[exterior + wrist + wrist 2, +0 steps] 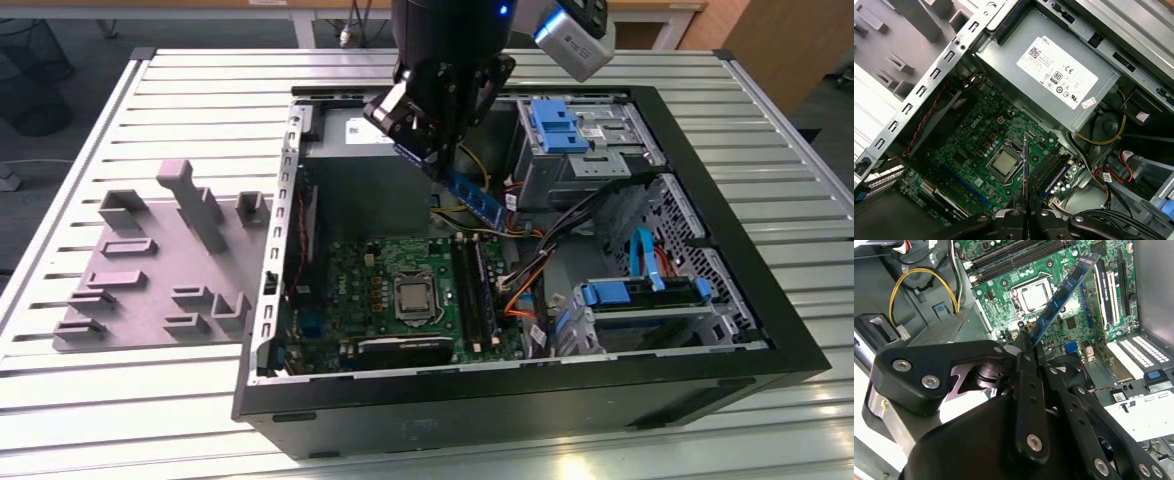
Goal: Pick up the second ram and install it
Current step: 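Insert the second ram into the second slot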
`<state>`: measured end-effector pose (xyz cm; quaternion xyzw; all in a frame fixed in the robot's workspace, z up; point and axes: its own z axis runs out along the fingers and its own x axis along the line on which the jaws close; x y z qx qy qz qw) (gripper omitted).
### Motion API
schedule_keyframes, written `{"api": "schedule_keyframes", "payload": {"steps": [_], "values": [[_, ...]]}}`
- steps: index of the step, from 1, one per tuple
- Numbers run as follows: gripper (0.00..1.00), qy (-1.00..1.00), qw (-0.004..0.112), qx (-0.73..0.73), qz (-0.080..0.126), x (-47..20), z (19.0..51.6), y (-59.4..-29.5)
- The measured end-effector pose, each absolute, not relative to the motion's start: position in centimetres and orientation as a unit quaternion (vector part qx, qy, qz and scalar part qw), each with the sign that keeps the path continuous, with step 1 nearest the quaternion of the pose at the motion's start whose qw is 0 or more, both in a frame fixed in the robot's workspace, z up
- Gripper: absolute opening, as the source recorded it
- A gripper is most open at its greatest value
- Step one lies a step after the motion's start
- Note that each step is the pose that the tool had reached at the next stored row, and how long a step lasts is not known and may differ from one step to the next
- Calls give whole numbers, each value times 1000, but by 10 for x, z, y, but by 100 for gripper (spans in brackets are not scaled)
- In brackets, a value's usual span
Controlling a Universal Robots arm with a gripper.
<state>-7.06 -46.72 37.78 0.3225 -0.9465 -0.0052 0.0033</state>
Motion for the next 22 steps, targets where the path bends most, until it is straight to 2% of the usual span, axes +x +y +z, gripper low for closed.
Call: {"api": "schedule_keyframes", "payload": {"steps": [9,22], "values": [[14,-949,3,316,-5,-71,378,-467],[14,-979,3,205,-5,-71,376,-467]]}}
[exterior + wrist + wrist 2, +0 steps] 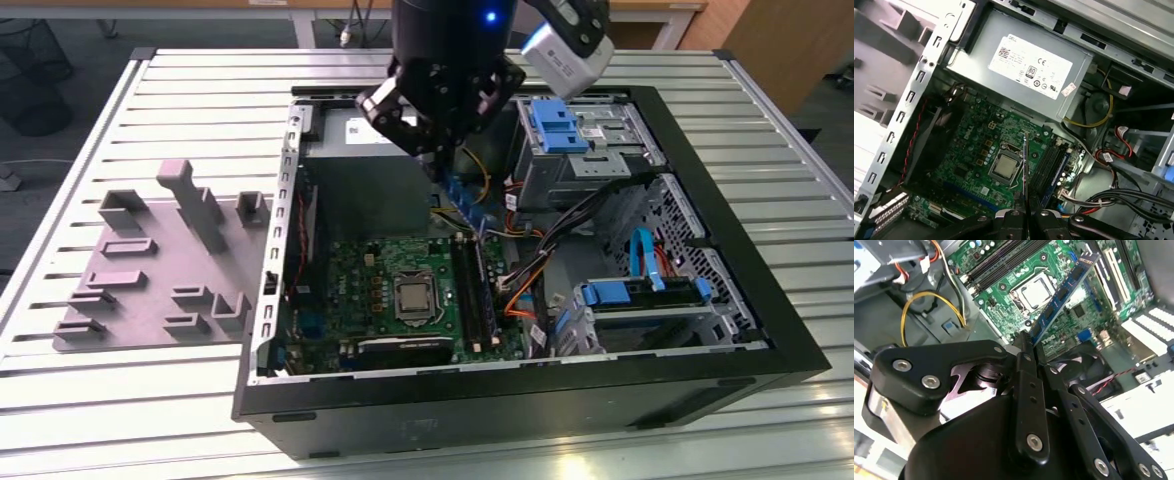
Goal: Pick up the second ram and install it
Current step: 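Insert the second ram into the second slot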
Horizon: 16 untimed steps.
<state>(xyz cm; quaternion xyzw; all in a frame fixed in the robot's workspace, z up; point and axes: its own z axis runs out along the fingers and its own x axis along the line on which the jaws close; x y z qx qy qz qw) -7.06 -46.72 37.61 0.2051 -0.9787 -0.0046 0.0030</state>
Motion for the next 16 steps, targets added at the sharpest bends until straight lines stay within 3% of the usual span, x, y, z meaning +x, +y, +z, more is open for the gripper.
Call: {"api": "schedule_keyframes", "payload": {"steps": [16], "values": [[14,-998,2,61,-4,-71,373,-467]]}}
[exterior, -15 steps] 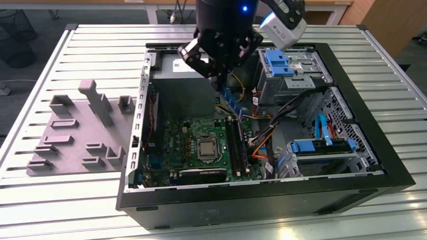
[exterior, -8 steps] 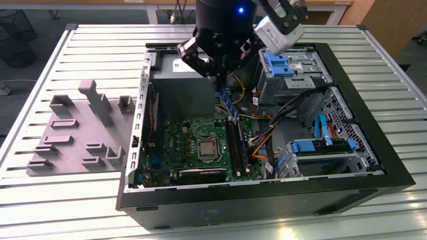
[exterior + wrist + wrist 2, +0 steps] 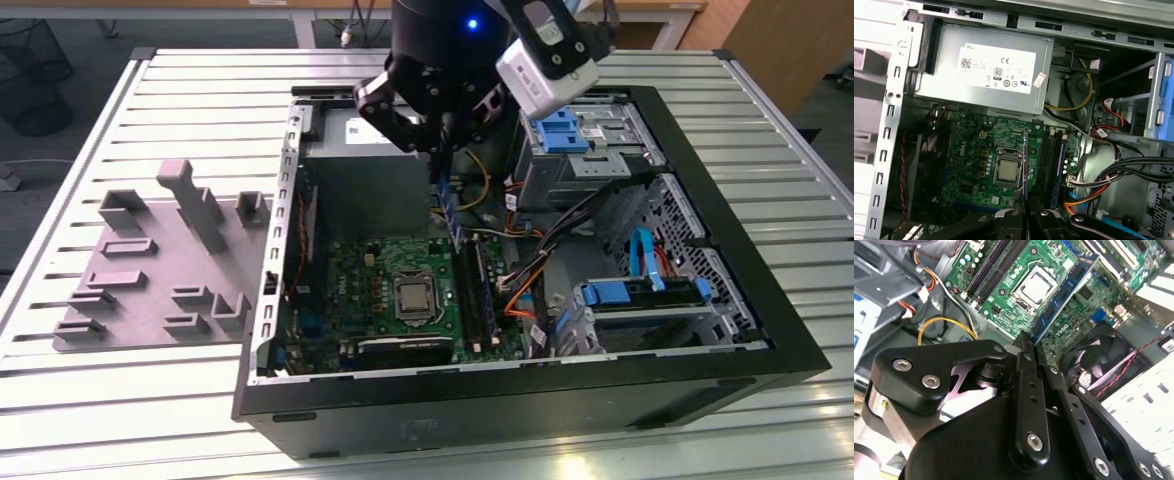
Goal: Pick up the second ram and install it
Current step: 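Insert the second ram into the second slot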
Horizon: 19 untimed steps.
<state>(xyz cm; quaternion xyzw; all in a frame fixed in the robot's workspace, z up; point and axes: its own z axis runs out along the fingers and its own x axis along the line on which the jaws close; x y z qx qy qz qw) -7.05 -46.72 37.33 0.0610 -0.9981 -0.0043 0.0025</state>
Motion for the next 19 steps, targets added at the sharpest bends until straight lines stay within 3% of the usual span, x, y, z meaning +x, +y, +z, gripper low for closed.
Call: {"api": "schedule_keyframes", "payload": {"steps": [19], "values": [[14,-1000,2,21,-4,-54,359,-467]]}}
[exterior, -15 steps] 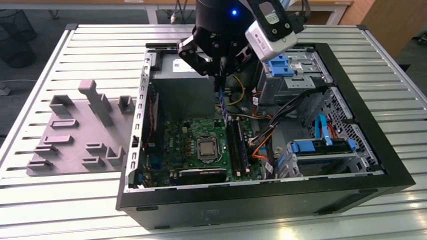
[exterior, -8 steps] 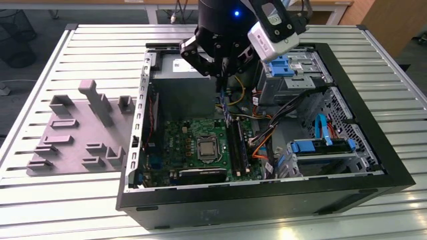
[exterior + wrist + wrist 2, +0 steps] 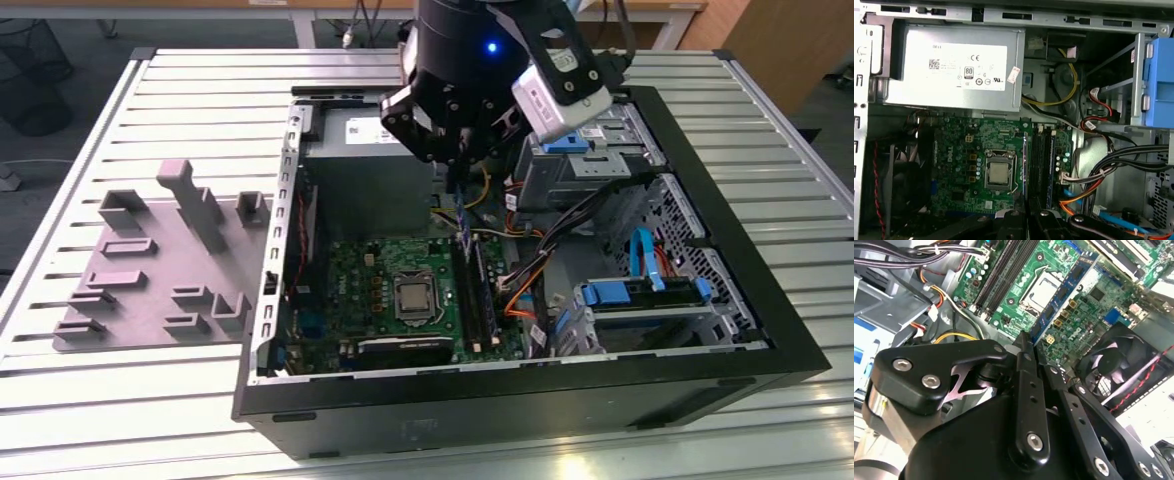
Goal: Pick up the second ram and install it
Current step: 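Insert the second ram into the second slot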
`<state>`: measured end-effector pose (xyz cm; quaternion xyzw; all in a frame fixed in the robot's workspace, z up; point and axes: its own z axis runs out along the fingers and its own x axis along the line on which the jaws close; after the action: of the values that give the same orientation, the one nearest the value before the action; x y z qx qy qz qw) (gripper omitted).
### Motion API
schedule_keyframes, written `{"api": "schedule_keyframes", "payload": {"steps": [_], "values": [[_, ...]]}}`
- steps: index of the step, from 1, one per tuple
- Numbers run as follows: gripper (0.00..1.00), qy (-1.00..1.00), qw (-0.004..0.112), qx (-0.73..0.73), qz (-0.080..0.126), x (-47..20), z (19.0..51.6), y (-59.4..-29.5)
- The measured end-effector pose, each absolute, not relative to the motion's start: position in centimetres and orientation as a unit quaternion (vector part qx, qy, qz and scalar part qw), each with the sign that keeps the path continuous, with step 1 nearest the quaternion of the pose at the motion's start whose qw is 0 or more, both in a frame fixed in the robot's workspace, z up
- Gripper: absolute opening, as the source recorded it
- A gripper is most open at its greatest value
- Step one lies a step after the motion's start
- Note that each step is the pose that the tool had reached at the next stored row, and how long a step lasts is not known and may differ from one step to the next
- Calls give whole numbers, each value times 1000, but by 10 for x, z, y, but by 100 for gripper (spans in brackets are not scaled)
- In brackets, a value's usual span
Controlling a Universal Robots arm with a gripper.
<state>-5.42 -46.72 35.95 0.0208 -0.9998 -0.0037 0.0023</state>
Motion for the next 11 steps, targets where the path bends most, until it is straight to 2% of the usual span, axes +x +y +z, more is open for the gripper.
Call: {"api": "schedule_keyframes", "payload": {"steps": [11], "values": [[14,-1000,2,20,-4,-54,359,-467]]}}
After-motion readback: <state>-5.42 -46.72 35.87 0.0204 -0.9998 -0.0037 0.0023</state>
